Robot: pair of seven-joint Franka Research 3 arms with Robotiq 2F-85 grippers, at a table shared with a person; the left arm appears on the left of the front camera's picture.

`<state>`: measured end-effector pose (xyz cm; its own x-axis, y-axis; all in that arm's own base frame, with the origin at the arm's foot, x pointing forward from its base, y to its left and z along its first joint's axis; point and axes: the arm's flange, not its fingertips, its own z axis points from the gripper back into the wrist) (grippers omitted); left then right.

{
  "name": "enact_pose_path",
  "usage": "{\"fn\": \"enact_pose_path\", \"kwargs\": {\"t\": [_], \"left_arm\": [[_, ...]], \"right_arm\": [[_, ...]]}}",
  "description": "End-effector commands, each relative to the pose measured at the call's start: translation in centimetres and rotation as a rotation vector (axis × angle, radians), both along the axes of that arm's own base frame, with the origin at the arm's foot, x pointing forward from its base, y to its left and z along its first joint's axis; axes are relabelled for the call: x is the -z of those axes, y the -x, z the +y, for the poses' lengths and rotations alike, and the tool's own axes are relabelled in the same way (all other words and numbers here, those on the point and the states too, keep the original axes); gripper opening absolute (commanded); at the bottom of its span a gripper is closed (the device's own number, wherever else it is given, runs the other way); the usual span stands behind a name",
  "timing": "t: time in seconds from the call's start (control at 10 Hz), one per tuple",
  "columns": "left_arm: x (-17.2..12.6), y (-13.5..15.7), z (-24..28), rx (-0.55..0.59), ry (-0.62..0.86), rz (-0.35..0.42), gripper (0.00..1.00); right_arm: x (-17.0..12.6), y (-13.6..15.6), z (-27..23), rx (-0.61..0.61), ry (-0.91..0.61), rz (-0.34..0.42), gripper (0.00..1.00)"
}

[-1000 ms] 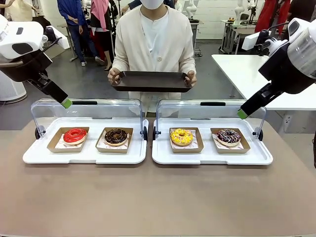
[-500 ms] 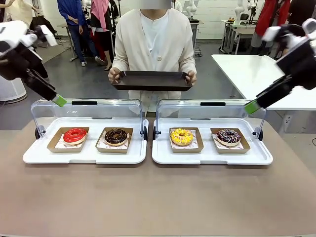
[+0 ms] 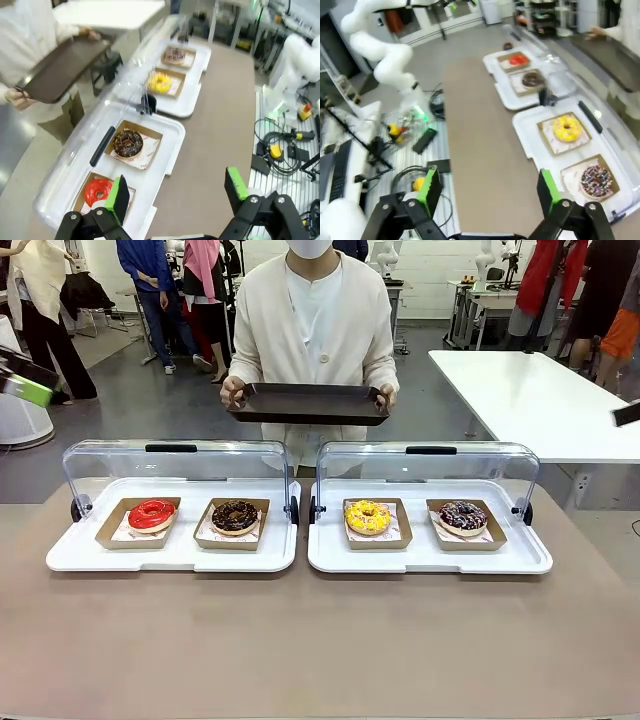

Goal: Provide the desired donut to the person.
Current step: Pick up and lift the Paper togo box containing the Donut pointed at by the person.

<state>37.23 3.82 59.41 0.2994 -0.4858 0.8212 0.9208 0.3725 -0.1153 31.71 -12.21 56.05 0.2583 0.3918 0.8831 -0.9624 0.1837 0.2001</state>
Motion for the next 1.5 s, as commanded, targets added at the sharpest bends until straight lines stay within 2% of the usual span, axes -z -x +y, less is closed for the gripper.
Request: {"fn": "enact_pose_path", "kwargs": {"t": [0.0, 0.3, 0.5, 0.9, 1.3, 1.4], "left_arm": [[0.8, -0.2, 3.9, 0.030, 0.108, 0.042, 1.00], [1.2, 1.0, 8.1, 0.118, 0.158, 0.076, 1.00], [2.1, 1.2, 10.6, 0.147, 0.180, 0.077, 1.00], [4.3, 3.3, 15.9, 0.036, 0.214, 0.030, 1.00], [4.9, 4.2, 16.8, 0.018, 0.167, 0.021, 1.00], [4.7, 4.6, 18.0, -0.004, 0.198, 0.051, 1.00]], "right_arm": [[1.4, -0.8, -3.7, -0.039, -0.042, 0.021, 1.00], [2.4, 0.2, -8.4, -0.006, -0.103, 0.030, 1.00], [2.4, 1.6, -10.1, 0.034, -0.139, -0.001, 1.00], [2.1, 3.2, -11.8, 0.154, -0.173, 0.000, 1.00], [1.9, 3.7, -12.6, 0.170, -0.153, 0.012, 1.00], [1.9, 3.7, -12.6, 0.170, -0.153, 0.012, 1.00]]}}
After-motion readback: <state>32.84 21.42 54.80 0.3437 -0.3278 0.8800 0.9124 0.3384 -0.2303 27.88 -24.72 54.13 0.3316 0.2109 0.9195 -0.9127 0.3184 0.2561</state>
